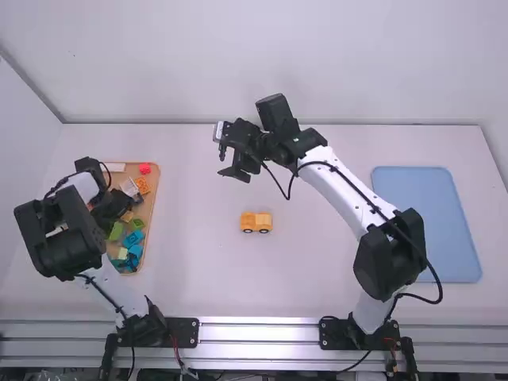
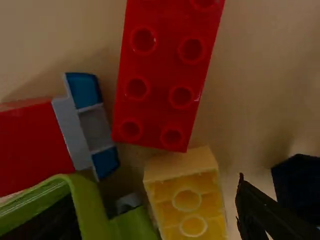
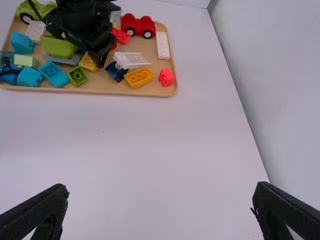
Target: Assemble lego blocks to make yellow taxi
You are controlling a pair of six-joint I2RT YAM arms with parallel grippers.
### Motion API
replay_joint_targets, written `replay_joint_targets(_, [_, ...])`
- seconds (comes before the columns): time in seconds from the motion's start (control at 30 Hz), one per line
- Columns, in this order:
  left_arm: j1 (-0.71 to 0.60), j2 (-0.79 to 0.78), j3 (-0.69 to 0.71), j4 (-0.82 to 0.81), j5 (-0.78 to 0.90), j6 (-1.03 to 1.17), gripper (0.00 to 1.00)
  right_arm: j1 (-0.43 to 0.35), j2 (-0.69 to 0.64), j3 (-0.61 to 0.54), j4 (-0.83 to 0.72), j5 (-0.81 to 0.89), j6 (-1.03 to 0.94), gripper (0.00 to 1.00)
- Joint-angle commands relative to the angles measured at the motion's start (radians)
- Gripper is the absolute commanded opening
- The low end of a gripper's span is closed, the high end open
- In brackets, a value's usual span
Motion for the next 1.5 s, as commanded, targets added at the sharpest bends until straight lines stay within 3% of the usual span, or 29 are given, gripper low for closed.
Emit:
replay_joint_targets(0.0, [0.000,0.010,0.049,-0.040,-0.005,0.018,0.75,-0.003,-0.009,-0.017,0.003,-0.002,0.006,0.99])
replay_joint_targets(0.33, [-0.008,0.010,0.279,-0.259,-0.056,0.014,0.82,-0.003,-0.009,-0.017,0.017,0.057,0.010,0.99])
replay_joint_targets(0.43, [-0.008,0.010,0.302,-0.264,-0.009,0.021,0.79,-0.003,-0.009,-0.019,0.018,0.057,0.010,0.99])
replay_joint_targets(0.53, [-0.023,0.010,0.270,-0.198,0.089,0.068,0.78,-0.002,-0.009,-0.019,0.018,0.057,0.010,0.99])
replay_joint_targets(0.8, [-0.054,0.010,0.101,-0.021,0.101,0.027,0.79,-0.003,-0.009,-0.019,0.018,0.063,0.006,0.99])
replay_joint_targets(1.47, [-0.041,0.010,0.094,-0.138,-0.039,-0.057,0.79,-0.002,-0.009,-0.019,0.018,0.076,0.010,0.99])
